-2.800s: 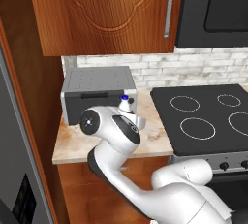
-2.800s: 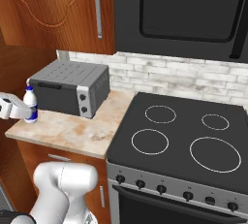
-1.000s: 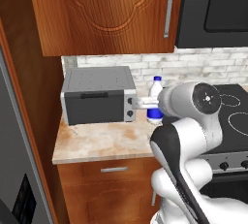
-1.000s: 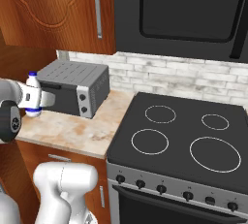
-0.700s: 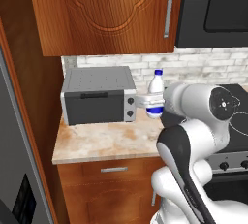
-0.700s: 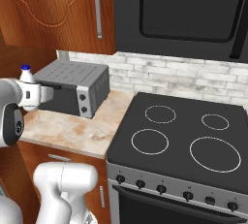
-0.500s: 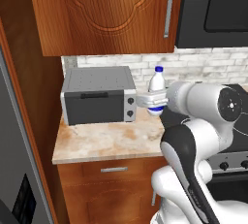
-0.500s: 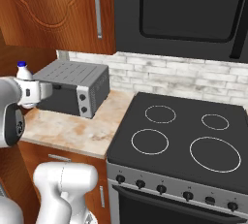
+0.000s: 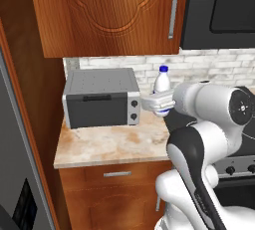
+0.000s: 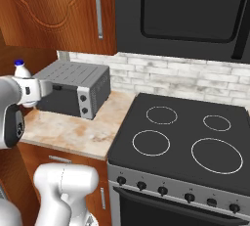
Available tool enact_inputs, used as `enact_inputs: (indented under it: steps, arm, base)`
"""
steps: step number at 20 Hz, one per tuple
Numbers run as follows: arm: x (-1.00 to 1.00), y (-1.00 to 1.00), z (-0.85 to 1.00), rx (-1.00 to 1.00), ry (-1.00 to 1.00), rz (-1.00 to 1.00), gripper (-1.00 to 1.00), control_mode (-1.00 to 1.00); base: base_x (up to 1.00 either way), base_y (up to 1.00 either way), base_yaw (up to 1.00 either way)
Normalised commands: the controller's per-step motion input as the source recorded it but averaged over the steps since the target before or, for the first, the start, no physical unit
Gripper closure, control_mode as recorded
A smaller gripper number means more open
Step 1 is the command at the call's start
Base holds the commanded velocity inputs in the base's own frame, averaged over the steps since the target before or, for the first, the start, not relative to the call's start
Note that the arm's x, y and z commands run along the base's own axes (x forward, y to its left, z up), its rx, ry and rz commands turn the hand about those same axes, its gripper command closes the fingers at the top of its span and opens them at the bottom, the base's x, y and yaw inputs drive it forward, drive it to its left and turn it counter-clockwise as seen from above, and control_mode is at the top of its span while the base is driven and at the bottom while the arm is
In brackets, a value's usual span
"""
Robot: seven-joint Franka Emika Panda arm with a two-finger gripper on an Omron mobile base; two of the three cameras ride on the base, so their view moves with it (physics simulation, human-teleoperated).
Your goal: Take the bottled waters from the counter and place them in the freezer to freeze. Close the freezer door after placing the bottles.
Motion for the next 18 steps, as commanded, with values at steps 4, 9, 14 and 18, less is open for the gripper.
enact_inputs:
  steps: [4, 9, 14, 18]
  arm:
    - [-0.07, 0.0, -0.1, 0.05, -0.11, 0.0, 1.0, -1.0]
    - [-0.01, 0.0, -0.04, 0.03, -0.04, 0.0, 1.0, -1.0]
    - [0.0, -0.32, 0.0, 0.01, 0.0, 0.0, 1.0, -1.0]
    - [0.0, -0.38, -0.01, 0.0, 0.0, -0.02, 1.0, -1.0]
  base:
    - [0.0, 0.0, 0.0]
    - [0.0, 0.0, 0.0]
    - [0.0, 0.0, 0.0]
    - [0.0, 0.0, 0.0]
